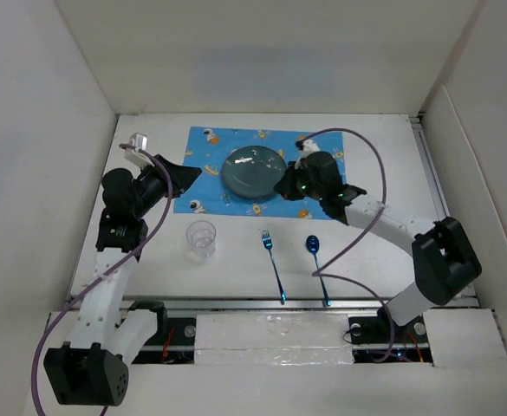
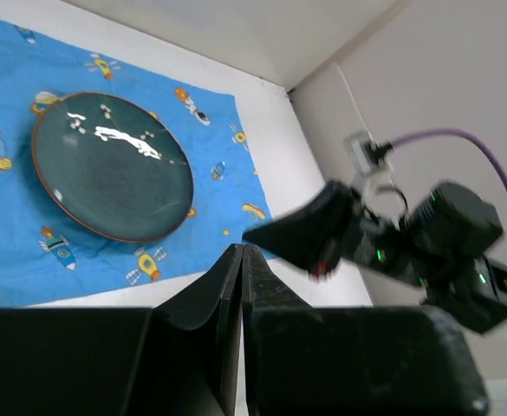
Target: Set the dinner table for one person
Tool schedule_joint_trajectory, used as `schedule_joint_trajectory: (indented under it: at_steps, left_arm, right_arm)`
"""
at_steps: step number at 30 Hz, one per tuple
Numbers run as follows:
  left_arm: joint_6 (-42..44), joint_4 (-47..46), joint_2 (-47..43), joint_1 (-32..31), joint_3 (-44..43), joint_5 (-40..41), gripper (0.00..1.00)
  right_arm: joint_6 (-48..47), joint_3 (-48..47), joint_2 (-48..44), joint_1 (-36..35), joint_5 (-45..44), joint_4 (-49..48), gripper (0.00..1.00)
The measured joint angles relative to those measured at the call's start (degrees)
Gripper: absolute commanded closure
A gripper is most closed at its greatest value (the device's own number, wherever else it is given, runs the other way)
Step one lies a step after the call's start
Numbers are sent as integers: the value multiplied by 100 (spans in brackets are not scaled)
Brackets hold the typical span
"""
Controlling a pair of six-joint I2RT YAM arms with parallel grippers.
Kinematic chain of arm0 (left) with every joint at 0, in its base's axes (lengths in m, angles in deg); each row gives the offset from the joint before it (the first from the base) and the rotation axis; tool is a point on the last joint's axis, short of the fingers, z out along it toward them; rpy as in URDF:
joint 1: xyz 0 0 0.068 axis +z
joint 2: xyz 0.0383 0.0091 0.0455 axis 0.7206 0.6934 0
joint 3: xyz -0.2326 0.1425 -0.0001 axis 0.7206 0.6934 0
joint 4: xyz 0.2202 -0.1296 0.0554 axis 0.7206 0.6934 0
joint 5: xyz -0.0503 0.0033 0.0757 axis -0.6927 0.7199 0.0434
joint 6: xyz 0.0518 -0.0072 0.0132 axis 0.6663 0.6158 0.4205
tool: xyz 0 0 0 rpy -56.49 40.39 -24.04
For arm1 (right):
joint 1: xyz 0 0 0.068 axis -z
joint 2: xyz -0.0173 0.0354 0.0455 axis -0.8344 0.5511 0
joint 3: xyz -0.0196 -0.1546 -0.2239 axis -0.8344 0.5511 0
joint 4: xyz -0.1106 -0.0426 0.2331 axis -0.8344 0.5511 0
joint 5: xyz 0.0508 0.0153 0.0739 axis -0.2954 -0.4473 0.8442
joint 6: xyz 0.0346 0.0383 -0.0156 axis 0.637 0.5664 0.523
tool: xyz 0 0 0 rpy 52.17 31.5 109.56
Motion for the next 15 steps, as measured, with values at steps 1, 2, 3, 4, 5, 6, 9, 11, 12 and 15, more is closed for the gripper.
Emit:
schedule_joint_trajectory:
  at_steps: [1,2,3,4,5,6,9,11,12,15]
  left_arm:
    - [63,98,-24,39,-59,42,100]
    - [138,243,-44,63,-162,111,100]
    - [216,398,-52,87,-308,192,100]
    - [284,522,-68,94,-461,302,97]
    - [345,597,-96,101,-597,380,89]
    - [404,643,-140,111,-726,459,80]
    - [575,752,-293,122,-1060,595,58]
    - [643,817,-380,85,-1226,732,52]
    - [678,846,-439,42,-1276,835,52]
    - [791,962,-658,-52,-1342,1106,52]
  right_arm:
    - [-164,-79,-28,-380,-103,120,99]
    - [-306,-168,-44,-763,-210,221,78]
    - [-415,-278,-48,-1110,-293,337,65]
    - [-531,-396,-46,-1443,-348,450,55]
    - [-640,-527,-37,-1720,-420,570,48]
    - [-734,-678,-11,-1945,-490,697,38]
    - [-949,-1211,216,-2393,-815,970,31]
    - [-1056,-1716,586,-2577,-1019,1139,31]
    - [-1093,-1967,807,-2636,-1106,1198,31]
    - [-1180,-2608,1521,-2791,-1307,1440,35]
